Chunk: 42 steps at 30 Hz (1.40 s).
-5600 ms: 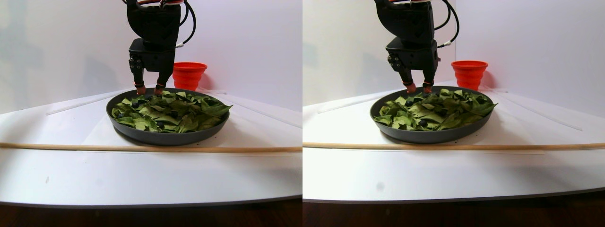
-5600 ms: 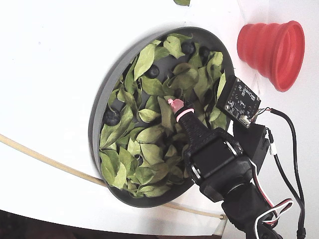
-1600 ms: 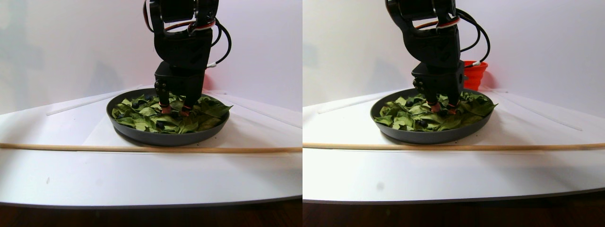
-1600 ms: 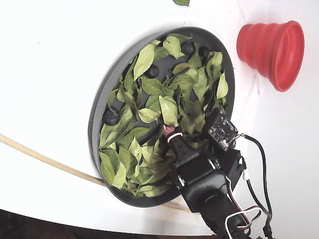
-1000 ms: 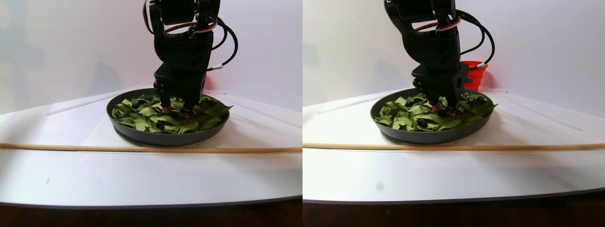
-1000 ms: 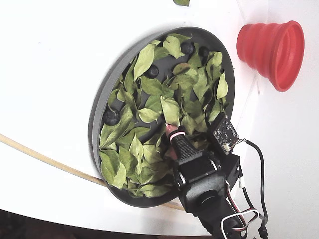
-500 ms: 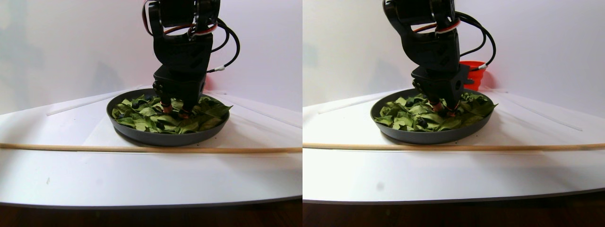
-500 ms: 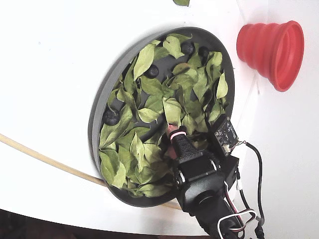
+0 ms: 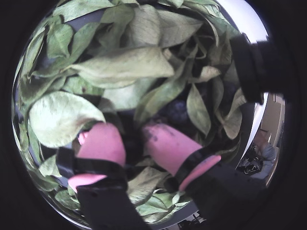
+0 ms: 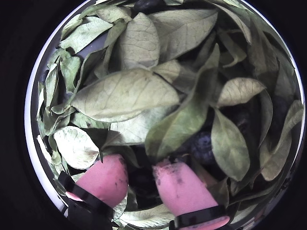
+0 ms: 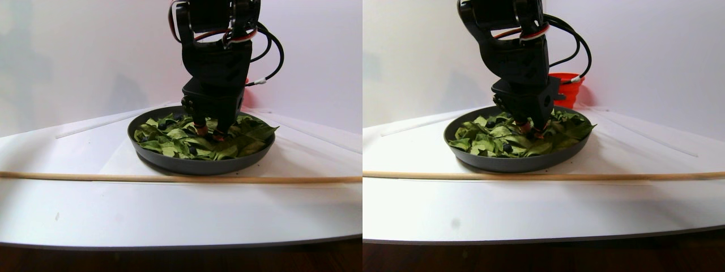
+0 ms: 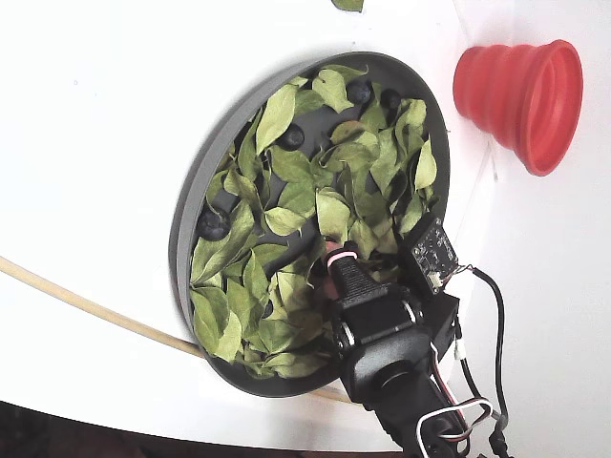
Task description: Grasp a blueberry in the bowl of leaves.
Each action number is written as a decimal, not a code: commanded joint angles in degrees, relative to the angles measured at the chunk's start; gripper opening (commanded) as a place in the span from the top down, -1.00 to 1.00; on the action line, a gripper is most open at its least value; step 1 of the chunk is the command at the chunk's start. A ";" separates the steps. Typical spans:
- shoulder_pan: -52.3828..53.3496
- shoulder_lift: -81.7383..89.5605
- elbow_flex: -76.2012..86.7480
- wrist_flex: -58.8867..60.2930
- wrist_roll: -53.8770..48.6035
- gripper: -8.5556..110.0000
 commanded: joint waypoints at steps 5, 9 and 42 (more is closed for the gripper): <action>-0.35 5.45 1.49 2.46 -0.97 0.70; -0.53 6.68 1.49 2.81 -1.23 0.70; -1.32 15.73 -5.89 9.23 -6.59 0.71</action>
